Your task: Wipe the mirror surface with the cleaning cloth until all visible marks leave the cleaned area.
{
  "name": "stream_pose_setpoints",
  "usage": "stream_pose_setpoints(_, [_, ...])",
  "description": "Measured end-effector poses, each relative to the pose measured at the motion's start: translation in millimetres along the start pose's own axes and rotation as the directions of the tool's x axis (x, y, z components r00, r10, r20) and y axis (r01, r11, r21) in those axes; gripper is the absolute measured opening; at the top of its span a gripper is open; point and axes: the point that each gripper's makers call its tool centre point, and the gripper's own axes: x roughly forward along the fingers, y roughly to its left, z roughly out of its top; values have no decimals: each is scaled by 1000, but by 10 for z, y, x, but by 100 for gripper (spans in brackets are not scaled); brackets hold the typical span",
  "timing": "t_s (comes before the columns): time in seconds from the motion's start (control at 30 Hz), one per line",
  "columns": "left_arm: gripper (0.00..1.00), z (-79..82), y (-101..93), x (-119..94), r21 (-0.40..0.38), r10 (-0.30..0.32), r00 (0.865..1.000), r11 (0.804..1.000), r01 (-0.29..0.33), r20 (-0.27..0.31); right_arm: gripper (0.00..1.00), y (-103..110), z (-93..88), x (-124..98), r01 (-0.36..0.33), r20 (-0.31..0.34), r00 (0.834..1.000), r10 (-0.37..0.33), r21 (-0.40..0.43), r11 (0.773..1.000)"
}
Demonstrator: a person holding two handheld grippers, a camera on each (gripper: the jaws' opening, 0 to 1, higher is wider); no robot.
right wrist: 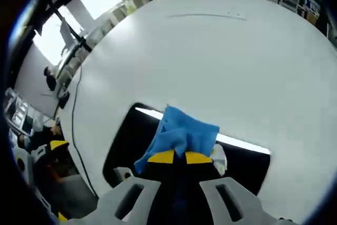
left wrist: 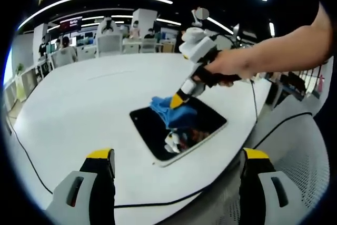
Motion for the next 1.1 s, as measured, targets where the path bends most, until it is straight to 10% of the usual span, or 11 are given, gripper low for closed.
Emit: stream_pose_setpoints(1.1, [100,21,-55,3,-18,-28,1000,999,28,12,0,-205,171,54,-65,-11,998,66,55,996])
